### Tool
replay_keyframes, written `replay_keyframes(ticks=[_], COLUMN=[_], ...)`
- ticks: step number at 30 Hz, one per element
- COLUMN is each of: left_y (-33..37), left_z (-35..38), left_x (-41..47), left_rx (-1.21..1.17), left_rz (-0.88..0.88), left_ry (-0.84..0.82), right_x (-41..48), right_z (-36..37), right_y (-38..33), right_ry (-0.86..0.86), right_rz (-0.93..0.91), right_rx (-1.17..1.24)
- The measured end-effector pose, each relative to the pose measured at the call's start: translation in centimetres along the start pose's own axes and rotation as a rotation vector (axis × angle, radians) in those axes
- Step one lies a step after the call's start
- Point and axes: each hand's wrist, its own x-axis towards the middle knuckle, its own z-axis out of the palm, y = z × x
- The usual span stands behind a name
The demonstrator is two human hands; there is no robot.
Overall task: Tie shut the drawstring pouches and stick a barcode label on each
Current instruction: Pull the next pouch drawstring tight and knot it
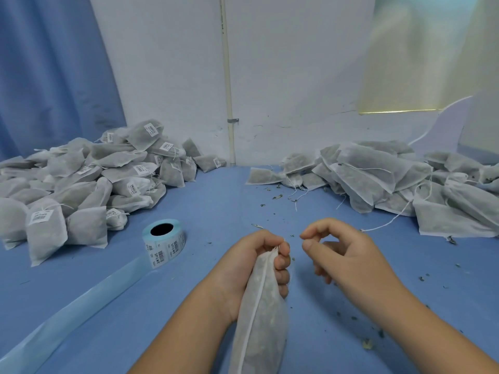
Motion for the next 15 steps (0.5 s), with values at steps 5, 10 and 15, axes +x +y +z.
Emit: replay_keyframes(ticks=[5,10,15], left_y=[-0.05,-0.18,-0.29], left_z=[0.11,0.29,0.27], left_x=[-0.13,-0.2,-0.41], left_rx=[0.013,0.09,0.226], left_rz=[0.005,0.006,0.052], left_ry=[-0.05,-0.082,-0.043], right_x=[-0.08,-0.19,-0.13], right_z=[-0.08,0.07,-0.23], right_y=[-0.31,-0.56,-0.55], right_ry=[-0.038,-0.094,-0.155], right_rz=[0.024,0.044,0.074], right_rx=[-0.011,-0.022,-0.002])
